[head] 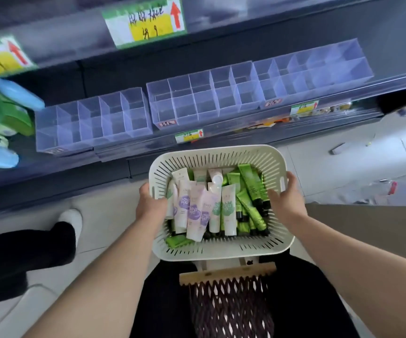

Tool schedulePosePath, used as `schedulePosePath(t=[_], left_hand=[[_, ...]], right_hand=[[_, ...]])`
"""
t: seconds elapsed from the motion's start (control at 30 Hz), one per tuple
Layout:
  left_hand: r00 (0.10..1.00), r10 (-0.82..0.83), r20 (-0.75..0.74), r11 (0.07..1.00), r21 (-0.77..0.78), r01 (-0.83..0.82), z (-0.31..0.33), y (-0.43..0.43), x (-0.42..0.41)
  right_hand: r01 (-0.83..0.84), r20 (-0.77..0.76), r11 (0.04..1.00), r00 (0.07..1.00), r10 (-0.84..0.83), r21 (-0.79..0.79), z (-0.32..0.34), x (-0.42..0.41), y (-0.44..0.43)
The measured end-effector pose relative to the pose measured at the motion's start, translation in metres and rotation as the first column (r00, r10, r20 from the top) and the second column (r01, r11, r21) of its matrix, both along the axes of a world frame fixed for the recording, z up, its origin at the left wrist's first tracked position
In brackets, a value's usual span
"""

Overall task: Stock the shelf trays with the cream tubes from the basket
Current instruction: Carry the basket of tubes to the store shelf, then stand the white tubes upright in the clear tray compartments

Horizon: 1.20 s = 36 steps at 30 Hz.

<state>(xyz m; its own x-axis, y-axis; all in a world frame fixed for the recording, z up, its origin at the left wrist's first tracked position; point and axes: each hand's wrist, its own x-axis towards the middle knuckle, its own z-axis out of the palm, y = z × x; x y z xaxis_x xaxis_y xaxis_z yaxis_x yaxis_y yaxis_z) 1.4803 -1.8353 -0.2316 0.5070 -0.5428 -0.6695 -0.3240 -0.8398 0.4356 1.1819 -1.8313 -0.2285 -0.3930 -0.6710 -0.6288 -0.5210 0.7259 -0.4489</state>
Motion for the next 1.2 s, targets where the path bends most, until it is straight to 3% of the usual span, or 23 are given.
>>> schedulePosePath(t=[0.43, 0.6, 0.77, 0.8, 0.83, 0.9, 1.0, 1.07, 1.17, 1.2], left_hand=[[0.999, 0.040, 0.019, 0.999, -0.017, -0.040, -0.084, -0.031, -0.025], [0.999, 0.046, 0.015, 0.998, -0.041, -0.045, -0.103, -0.031, -0.021], [0.999, 0.011, 0.030, 0.999, -0.046, -0.009, -0.119, -0.026, -0.014], [0.997, -0.020, 0.071, 0.999, -0.026, 0.022, -0.118, -0.029, -0.016], [0.982, -0.098, 0.164, 0.995, 0.014, 0.097, -0.117, -0.032, -0.019], [0.843, -0.357, 0.402, 0.934, 0.126, 0.335, -0.117, -0.043, -0.031], [0.555, -0.606, 0.570, 0.736, 0.135, 0.664, -0.117, -0.065, -0.060], [0.478, -0.627, 0.615, 0.676, 0.125, 0.726, -0.120, -0.081, -0.075], [0.466, -0.542, 0.699, 0.703, 0.074, 0.707, -0.129, -0.094, -0.080], [0.449, -0.516, 0.730, 0.692, 0.046, 0.720, -0.132, -0.094, -0.080]], right_hand=[[-0.117, -0.022, 0.993, 0.993, 0.117, -0.021, -0.092, -0.023, -0.039], [-0.125, 0.036, 0.989, 0.991, 0.128, -0.082, -0.114, -0.028, -0.044], [-0.098, 0.064, 0.988, 0.992, 0.106, -0.117, -0.131, -0.028, -0.051], [-0.144, 0.009, 0.986, 0.989, 0.145, -0.089, -0.132, -0.024, -0.050], [-0.232, -0.118, 0.971, 0.967, 0.224, -0.063, -0.136, -0.018, -0.048], [-0.442, -0.429, 0.896, 0.804, 0.412, 0.032, -0.144, -0.005, -0.044], [-0.616, -0.567, 0.770, 0.580, 0.585, 0.165, -0.160, 0.008, -0.036], [-0.694, -0.612, 0.692, 0.464, 0.641, 0.199, -0.173, 0.003, -0.040], [-0.818, -0.694, 0.538, 0.269, 0.668, 0.201, -0.188, -0.002, -0.049], [-0.844, -0.693, 0.504, 0.253, 0.675, 0.183, -0.192, 0.000, -0.053]])
